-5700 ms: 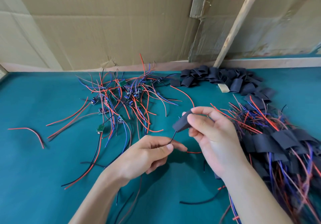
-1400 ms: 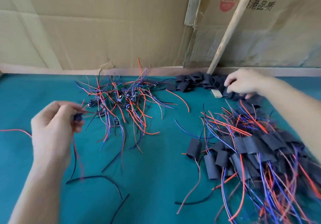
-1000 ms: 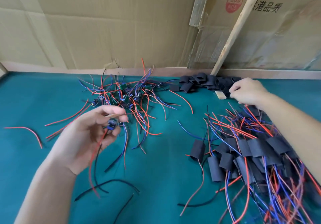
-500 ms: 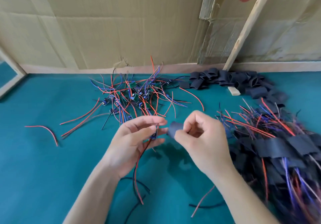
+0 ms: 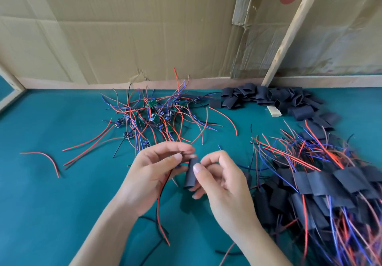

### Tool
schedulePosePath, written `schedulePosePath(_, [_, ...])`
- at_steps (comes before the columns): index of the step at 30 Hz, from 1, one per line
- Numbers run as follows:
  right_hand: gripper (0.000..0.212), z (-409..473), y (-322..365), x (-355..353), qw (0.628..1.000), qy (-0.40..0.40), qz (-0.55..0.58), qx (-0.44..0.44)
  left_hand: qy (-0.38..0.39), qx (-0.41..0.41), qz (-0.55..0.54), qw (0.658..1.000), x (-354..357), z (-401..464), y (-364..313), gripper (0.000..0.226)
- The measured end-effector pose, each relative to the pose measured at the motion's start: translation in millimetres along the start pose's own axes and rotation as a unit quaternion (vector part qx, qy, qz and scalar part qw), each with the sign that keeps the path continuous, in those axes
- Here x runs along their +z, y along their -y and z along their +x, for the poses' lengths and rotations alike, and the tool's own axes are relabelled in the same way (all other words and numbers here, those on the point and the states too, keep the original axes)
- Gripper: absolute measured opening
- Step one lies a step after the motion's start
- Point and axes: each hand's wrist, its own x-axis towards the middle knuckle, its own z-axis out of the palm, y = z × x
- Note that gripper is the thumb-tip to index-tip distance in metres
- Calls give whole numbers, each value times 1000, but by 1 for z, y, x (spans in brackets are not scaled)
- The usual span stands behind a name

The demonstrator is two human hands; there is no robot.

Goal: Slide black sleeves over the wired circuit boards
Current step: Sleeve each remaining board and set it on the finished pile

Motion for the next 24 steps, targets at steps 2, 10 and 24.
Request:
schedulePosePath(2, [16, 1, 3, -1, 996, 23, 66, 46, 5, 4, -8, 1000, 0, -1, -2, 21])
schedulePosePath(10, [21, 5, 9, -7, 989, 3, 117, 91, 66, 5, -23, 998, -2, -4, -8, 23])
schedulePosePath(24, [16, 28, 24, -60, 906, -200, 367, 69, 183, -16, 50, 982, -11, -11, -14, 25])
